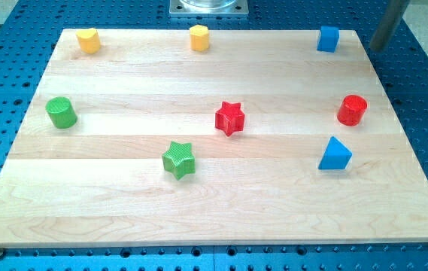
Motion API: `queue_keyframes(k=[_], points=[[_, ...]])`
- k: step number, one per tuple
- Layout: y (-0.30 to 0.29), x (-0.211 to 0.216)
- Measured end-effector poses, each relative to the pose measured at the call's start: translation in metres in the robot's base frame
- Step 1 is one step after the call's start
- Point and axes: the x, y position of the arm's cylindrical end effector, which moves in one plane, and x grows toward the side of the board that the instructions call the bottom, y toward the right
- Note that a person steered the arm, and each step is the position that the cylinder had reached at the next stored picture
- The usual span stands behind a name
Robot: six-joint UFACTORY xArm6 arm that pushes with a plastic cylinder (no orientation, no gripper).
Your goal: Slightly push the triangle downwards
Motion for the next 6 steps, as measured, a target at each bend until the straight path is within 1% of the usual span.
queue_keyframes(k=[1, 2, 3, 4, 5, 6], points=[[-0.004, 0.048], [0.021, 0.135], [-0.016, 0.257], [-0.062, 0.273], [-0.070, 0.280], [-0.111, 0.267]])
